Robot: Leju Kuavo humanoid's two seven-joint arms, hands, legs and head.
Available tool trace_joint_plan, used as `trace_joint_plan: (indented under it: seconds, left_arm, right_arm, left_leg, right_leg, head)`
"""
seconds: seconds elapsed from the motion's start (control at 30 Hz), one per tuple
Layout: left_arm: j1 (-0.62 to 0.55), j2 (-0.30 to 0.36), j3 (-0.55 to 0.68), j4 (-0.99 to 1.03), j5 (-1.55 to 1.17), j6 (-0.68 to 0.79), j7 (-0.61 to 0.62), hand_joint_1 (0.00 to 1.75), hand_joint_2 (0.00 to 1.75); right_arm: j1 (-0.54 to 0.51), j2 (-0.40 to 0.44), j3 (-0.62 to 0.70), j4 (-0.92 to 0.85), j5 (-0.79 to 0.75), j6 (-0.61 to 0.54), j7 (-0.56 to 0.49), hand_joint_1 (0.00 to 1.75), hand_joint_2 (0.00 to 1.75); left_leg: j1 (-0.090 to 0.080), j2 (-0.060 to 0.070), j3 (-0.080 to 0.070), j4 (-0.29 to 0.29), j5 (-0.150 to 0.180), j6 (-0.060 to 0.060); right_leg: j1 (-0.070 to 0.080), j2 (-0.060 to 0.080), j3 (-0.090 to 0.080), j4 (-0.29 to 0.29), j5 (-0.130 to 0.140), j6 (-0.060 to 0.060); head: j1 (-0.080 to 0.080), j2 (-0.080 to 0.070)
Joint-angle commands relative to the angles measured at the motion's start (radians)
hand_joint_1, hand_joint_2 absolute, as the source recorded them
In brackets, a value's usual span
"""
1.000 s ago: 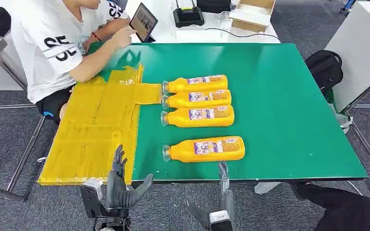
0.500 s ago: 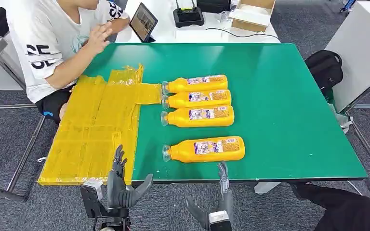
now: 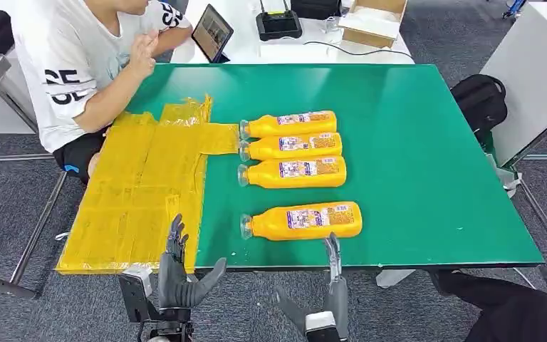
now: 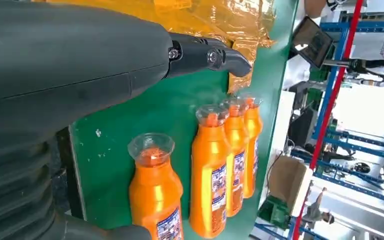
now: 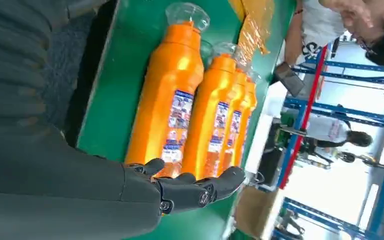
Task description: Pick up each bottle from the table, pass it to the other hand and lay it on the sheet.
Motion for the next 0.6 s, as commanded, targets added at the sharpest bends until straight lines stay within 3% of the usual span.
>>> trace_joint_plan:
  seconds: [0.03, 0.23, 0.33, 0.6]
  left_arm:
    - [-0.071, 0.007, 0.031, 0.058, 0.022, -0.077, 0.013, 0.00, 1.75]
    - [-0.085, 0.003, 0.049, 0.068, 0.063, -0.136, 0.030, 0.00, 1.75]
    - [-0.084, -0.001, 0.068, 0.068, 0.040, -0.128, 0.028, 0.00, 1.75]
    - [-0.069, -0.009, 0.105, 0.047, -0.011, -0.132, 0.016, 0.00, 1.75]
  right_arm:
    - [-0.063, -0.078, -0.059, -0.155, 0.289, -0.019, 0.111, 0.00, 1.75]
    - [-0.131, -0.123, -0.106, -0.203, 0.406, 0.020, 0.175, 0.00, 1.75]
    - [-0.176, -0.165, -0.117, -0.172, 0.511, 0.097, 0.297, 0.00, 1.75]
    - [-0.245, -0.234, -0.145, -0.092, 0.636, 0.207, 0.455, 0.00, 1.75]
  left_leg:
    - [-0.001, 0.000, 0.001, -0.001, 0.000, 0.001]
    - [-0.001, 0.001, 0.002, -0.001, 0.000, 0.001]
    - [-0.001, 0.000, 0.003, -0.001, 0.000, 0.001]
    - [-0.001, 0.002, 0.005, -0.001, -0.001, 0.002]
  right_leg:
    - [0.000, -0.001, 0.001, -0.001, 0.000, -0.001]
    - [0.000, 0.000, 0.002, -0.001, 0.000, -0.001]
    - [0.000, -0.001, 0.003, -0.001, 0.000, -0.002]
    - [0.000, 0.000, 0.005, -0.002, 0.001, -0.002]
  head:
    - [0.000, 0.000]
    - [0.000, 0.000]
    - [0.000, 0.000]
    - [0.000, 0.000]
